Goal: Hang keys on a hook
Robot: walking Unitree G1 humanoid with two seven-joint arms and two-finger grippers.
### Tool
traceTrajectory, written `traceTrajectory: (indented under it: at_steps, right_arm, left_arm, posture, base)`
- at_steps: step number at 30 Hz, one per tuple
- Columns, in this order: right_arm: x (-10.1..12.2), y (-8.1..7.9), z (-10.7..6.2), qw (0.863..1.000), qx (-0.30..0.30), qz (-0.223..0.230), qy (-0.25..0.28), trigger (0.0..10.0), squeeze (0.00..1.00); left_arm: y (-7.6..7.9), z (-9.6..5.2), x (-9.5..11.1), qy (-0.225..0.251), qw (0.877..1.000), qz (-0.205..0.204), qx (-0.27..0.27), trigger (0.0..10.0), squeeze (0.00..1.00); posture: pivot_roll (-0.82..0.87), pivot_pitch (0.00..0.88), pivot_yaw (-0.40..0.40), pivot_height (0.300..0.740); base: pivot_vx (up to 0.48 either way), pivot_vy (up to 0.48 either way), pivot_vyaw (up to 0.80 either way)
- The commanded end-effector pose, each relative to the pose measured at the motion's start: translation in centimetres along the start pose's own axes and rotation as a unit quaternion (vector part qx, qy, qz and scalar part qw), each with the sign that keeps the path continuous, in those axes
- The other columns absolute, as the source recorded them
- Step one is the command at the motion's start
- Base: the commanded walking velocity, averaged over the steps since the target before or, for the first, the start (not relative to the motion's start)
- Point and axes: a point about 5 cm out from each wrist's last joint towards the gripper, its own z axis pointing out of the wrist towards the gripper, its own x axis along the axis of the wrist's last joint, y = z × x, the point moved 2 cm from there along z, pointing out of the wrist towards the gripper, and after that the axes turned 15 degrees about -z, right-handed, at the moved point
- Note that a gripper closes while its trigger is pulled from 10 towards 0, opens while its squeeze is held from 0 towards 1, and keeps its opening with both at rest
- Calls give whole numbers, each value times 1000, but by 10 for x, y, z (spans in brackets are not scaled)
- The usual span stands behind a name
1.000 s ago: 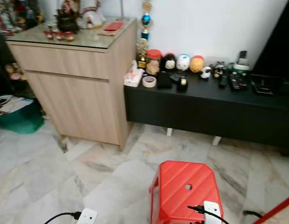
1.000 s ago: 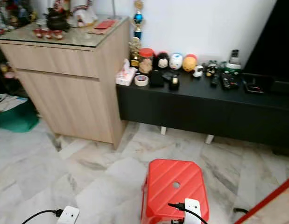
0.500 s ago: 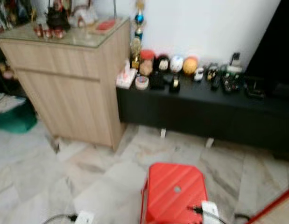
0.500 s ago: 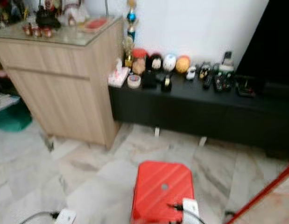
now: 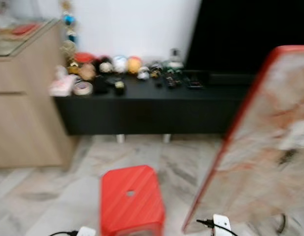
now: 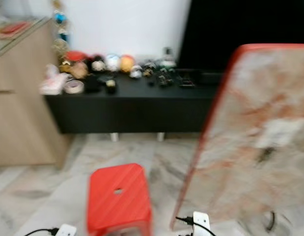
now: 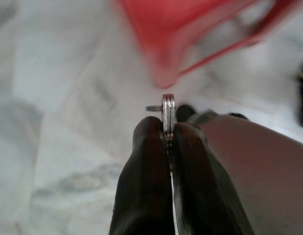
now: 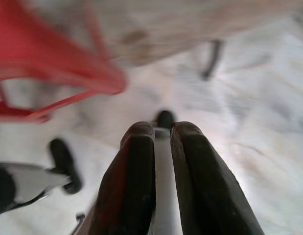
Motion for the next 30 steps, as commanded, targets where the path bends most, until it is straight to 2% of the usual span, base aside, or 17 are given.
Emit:
traceTrajectory:
  at_steps: [1, 12, 16, 19, 24, 30]
  right_arm:
    - [0, 0, 0, 1000, -2, 4, 1, 10000, 0]
    - [5, 5, 0, 1000, -12, 4, 8, 10000, 0]
    - [4, 5, 0, 1000, -11, -20, 2, 10000, 0]
    - [4, 4, 0, 1000, -11, -20, 5, 10000, 0]
    - [5, 4, 0, 1000, -14, -25, 8, 10000, 0]
    - [4, 3, 0, 1000, -14, -13, 6, 10000, 0]
  left_arm:
    - [3, -1, -6, -7, 1000, 3, -5, 10000, 0]
    - [6, 0, -6, -9, 1000, -3, -7, 10000, 0]
    - [16, 1, -4, -7, 1000, -4, -11, 10000, 0]
    - [20, 2, -2, -6, 1000, -5, -14, 10000, 0]
    - [27, 3, 1, -3, 1000, -9, -17, 10000, 0]
    - [20, 2, -1, -4, 1000, -10, -15, 10000, 0]
  posture:
    - [-8, 0, -46, 740]
    - [-7, 0, -49, 740]
    - [-7, 0, -49, 740]
    - [-6, 0, -49, 740]
    - [-8, 0, -46, 740]
    - [-8, 0, -44, 740]
  base:
    - [0, -360, 0]
    - [0, -353, 0]
    - [0, -325, 0]
    - [0, -316, 0]
    - [0, -310, 721]
    - [0, -394, 454]
